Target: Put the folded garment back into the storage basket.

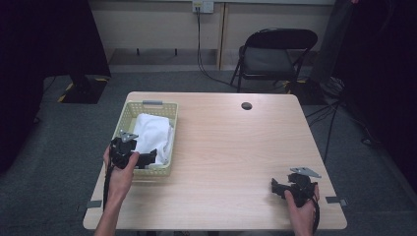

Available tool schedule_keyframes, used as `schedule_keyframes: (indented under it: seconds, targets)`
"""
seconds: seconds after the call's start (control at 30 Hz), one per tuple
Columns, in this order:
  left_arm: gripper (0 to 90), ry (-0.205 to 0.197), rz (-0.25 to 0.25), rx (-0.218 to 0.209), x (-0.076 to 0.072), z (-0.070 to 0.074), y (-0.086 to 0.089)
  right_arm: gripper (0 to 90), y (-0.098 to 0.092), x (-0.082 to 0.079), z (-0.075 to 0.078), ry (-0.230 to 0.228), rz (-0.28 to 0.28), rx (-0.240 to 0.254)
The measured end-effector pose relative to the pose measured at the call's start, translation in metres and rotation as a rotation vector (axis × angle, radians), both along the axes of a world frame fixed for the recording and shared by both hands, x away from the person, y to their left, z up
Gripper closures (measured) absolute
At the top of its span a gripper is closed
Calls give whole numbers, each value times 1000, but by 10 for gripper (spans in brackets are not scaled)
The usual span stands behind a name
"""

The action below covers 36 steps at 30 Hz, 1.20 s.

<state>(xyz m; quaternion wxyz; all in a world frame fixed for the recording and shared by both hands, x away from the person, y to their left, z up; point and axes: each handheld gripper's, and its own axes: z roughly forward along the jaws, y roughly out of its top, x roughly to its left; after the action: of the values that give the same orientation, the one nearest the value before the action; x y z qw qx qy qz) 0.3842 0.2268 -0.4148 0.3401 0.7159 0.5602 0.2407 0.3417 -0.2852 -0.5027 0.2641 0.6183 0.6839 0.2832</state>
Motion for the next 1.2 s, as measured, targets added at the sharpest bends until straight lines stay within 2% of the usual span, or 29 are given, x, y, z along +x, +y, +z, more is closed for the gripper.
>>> schedule_keyframes:
  seconds: [0.1, 0.5, 0.7, 0.73, 0.8, 0.87, 1.0, 1.13, 1.2]
  targets:
    - [54, -2, -27, -2, -3, -1, -5, 0, 0, 0, 0, 0, 0, 0]
    - [51, 7, -72, -34, -17, -3, -14, 0, 0, 0, 0, 0, 0, 0]
    - [52, -10, -75, 29, -28, -2, -19, 0, 0, 0, 0, 0, 0, 0]
    - [52, -16, -61, 35, -30, -2, -19, 0, 0, 0, 0, 0, 0, 0]
    - [52, -14, -38, 39, -35, -3, -19, 0, 0, 0, 0, 0, 0, 0]
    - [52, -4, -50, 19, -39, -4, -18, 0, 0, 0, 0, 0, 0, 0]
    - [52, 1, -62, 44, -46, -7, -18, 0, 0, 0, 0, 0, 0, 0]
    - [49, -18, -61, 68, -56, -10, -19, 0, 0, 0, 0, 0, 0, 0]
    - [57, -44, -57, 64, -62, -11, -19, 0, 0, 0, 0, 0, 1, 0]
